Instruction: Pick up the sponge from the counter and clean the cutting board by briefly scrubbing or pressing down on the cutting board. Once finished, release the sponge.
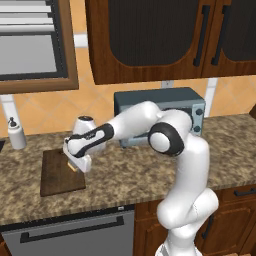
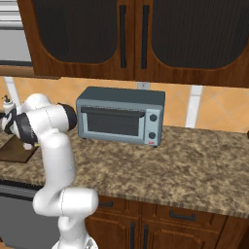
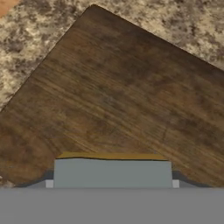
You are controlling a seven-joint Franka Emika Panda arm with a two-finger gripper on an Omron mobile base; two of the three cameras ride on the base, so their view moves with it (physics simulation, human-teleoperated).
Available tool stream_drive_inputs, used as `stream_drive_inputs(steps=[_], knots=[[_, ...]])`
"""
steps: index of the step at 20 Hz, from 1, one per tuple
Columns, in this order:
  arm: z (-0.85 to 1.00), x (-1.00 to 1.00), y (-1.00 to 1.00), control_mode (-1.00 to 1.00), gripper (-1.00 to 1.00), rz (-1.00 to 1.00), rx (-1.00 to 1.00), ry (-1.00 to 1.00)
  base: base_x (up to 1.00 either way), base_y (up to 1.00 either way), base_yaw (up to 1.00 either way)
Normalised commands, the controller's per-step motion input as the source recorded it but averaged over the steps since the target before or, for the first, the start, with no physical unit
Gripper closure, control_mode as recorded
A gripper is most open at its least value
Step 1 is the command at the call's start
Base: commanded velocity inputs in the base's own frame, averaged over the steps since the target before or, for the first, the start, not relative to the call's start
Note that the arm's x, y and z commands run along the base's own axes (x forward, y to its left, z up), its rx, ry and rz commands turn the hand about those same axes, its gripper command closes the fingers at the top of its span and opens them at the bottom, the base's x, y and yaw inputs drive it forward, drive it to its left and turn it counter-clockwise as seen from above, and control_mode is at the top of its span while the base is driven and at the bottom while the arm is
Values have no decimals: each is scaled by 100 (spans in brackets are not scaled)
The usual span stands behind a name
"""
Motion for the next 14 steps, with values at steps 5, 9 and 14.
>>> stream_drive_inputs(steps=[5, 9, 14], knots=[[-22, 82, 8, -100, 100, -1, -1, 1, 0, 0, 0], [-31, 98, 24, -100, 100, -3, -3, 1, 0, 0, 0], [-20, 94, 39, -100, 100, -4, -11, 0, 0, 0, 0]])
